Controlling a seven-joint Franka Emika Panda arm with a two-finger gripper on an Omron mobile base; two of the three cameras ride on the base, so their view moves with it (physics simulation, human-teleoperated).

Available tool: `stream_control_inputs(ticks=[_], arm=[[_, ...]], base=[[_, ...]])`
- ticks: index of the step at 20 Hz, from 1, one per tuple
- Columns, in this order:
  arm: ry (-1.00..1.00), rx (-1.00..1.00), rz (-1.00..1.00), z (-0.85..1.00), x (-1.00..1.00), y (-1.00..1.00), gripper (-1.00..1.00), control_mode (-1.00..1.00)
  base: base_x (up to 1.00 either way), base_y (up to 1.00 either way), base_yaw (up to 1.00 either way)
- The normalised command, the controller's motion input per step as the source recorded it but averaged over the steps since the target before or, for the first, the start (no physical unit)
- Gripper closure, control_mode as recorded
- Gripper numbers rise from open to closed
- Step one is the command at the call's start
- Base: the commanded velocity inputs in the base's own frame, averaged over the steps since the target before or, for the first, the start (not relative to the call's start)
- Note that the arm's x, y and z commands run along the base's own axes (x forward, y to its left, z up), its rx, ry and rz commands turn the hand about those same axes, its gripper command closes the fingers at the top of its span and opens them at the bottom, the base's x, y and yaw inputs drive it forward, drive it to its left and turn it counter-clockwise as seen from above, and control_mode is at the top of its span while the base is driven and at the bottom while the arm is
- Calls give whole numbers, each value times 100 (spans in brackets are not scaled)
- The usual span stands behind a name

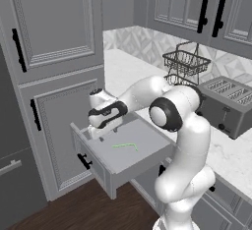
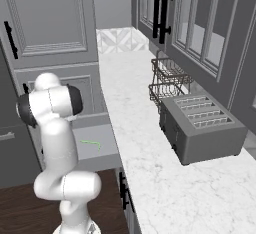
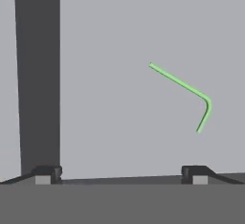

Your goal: Take a straw from the drawer in front and place it inside the glass cup on the dining counter.

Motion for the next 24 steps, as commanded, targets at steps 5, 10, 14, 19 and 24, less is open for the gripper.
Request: stream_control_inputs(ticks=[5,10,14,19,24], arm=[[0,11,0,-69,26,-22,-100,-100],[2,15,0,-57,19,-8,-100,-100],[0,14,0,-38,0,5,-100,-100],[0,8,0,-25,-2,37,-100,-100],[0,3,0,-16,-14,70,-100,-100]], base=[[0,0,0],[0,0,0],[0,0,0],[0,0,0],[0,0,0]])
